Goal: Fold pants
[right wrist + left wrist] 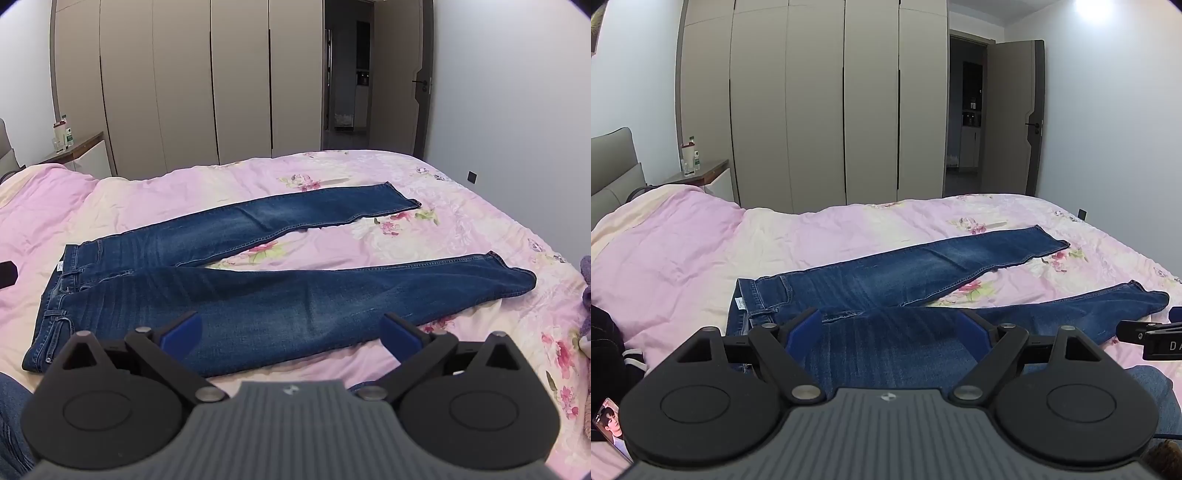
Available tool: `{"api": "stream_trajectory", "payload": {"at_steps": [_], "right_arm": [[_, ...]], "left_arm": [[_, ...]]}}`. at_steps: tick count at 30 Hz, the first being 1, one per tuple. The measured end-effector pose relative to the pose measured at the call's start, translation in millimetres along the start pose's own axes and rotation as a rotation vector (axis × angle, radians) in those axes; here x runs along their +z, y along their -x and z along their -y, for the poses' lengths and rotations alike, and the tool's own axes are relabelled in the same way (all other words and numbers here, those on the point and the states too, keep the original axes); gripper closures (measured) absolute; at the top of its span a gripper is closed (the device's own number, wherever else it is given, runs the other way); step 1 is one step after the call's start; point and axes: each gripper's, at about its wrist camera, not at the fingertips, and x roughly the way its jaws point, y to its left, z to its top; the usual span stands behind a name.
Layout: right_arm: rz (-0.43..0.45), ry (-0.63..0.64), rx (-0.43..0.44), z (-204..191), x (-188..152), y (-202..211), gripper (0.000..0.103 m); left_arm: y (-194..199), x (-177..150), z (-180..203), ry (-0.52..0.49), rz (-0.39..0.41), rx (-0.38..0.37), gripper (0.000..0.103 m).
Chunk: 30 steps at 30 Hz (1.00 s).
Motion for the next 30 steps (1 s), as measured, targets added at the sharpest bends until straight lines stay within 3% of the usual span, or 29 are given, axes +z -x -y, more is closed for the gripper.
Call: {"api": "stream_trajectory", "payload": {"at_steps": [30], "right_arm": [[0.005, 0.006, 0.007, -2.2, -0.9, 4.1, 0.005]], "left_arm": [[1.6, -2.1, -4.2, -0.004, -0.005, 0.013, 0.007]]}}
